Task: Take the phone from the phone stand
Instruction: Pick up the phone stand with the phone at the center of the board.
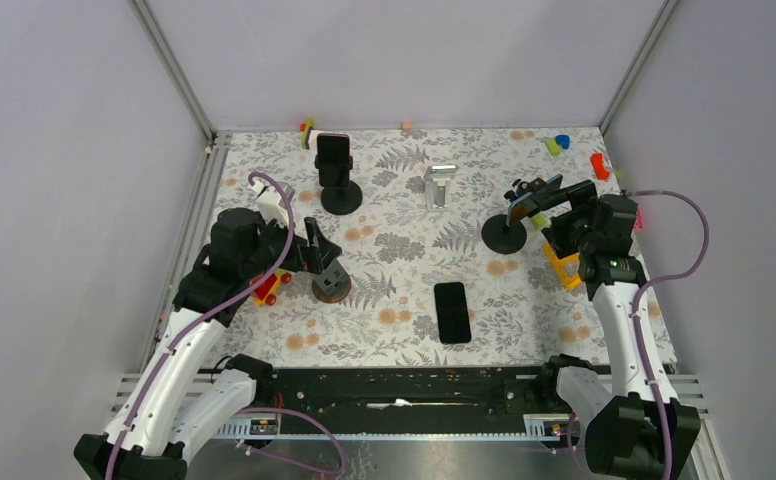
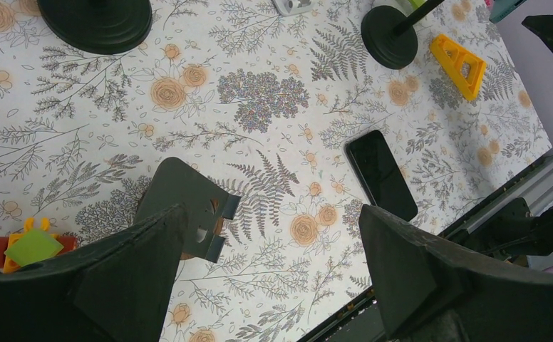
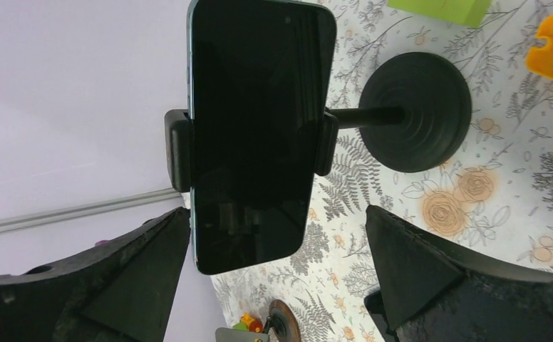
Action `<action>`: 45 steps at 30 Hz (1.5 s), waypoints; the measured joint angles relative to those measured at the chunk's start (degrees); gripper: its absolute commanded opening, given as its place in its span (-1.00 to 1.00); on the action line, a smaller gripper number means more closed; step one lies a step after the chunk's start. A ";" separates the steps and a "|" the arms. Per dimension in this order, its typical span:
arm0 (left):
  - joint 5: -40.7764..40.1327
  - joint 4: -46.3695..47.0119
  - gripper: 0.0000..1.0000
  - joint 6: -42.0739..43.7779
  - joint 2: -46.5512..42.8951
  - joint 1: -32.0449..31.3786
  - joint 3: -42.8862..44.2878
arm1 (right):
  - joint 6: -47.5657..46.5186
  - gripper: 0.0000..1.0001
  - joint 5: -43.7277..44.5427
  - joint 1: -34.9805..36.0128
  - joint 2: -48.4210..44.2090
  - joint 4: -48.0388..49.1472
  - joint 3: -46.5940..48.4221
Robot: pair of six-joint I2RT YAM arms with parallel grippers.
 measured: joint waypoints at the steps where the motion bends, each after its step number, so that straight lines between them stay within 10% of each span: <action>1: 0.00 0.02 0.98 -0.02 0.00 0.00 -0.02 | 0.55 0.99 -0.24 0.00 0.00 1.16 -0.61; 45: 0.00 -0.09 0.98 1.60 -0.42 0.00 -0.37 | 15.58 0.99 -10.32 -0.07 7.98 32.63 -12.72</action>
